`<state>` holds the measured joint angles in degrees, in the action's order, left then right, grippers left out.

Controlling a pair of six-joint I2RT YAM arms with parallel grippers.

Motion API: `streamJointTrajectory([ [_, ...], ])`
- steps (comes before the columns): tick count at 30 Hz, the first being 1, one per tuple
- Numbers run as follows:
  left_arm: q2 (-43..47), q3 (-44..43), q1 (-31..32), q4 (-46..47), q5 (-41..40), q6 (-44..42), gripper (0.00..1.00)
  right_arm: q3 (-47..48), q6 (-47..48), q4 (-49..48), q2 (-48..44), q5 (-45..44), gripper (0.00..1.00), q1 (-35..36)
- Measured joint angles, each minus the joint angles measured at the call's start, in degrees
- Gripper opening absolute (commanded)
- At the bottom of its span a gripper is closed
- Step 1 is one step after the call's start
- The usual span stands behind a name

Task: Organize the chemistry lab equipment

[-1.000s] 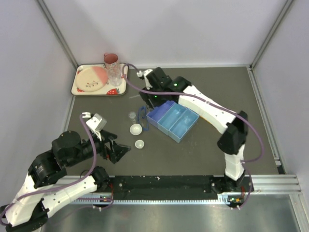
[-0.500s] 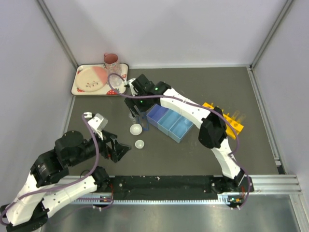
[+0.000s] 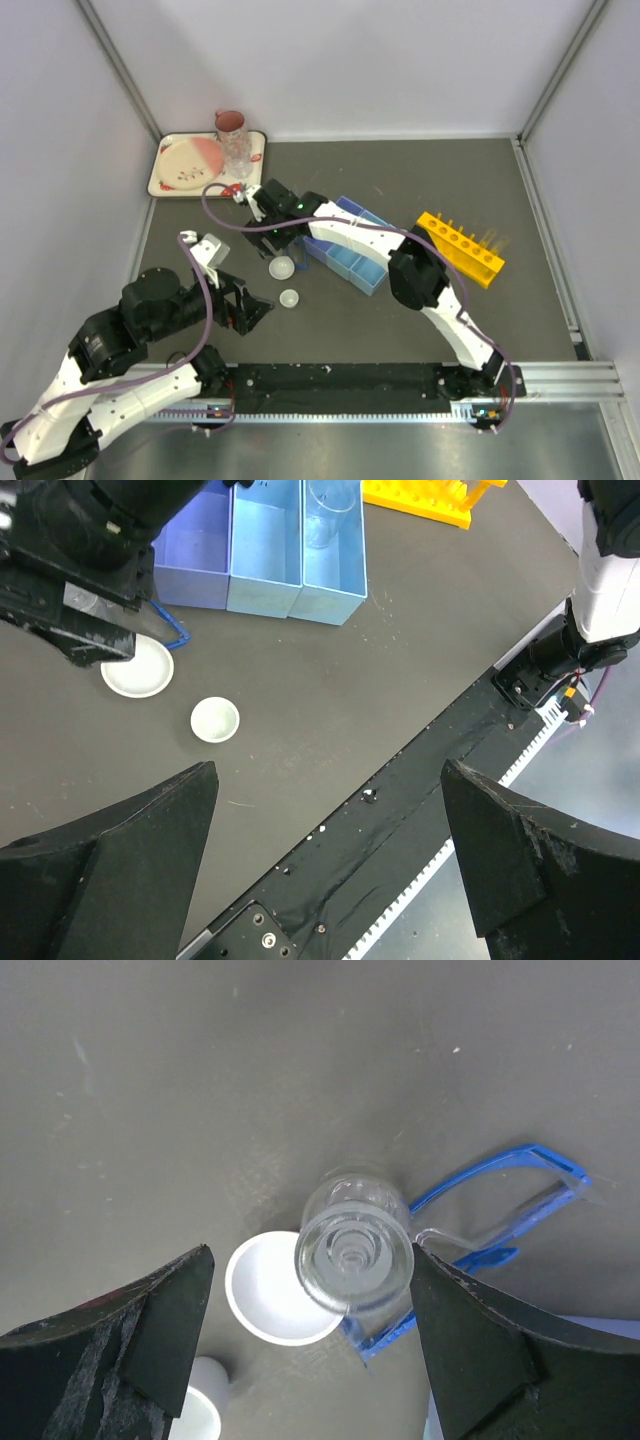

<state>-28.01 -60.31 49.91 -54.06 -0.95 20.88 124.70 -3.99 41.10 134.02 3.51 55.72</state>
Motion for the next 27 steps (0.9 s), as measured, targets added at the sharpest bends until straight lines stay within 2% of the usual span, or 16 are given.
streamJointTrajectory([
  [19,0.0,0.0,0.0,-0.6,-0.6,0.0,0.99,1.5,5.2,-2.1,5.4,-4.2,0.78,1.6],
  [27,0.0,0.0,0.0,-0.9,-1.3,0.0,0.99,1.8,6.0,-2.4,5.4,-5.6,0.56,1.6],
])
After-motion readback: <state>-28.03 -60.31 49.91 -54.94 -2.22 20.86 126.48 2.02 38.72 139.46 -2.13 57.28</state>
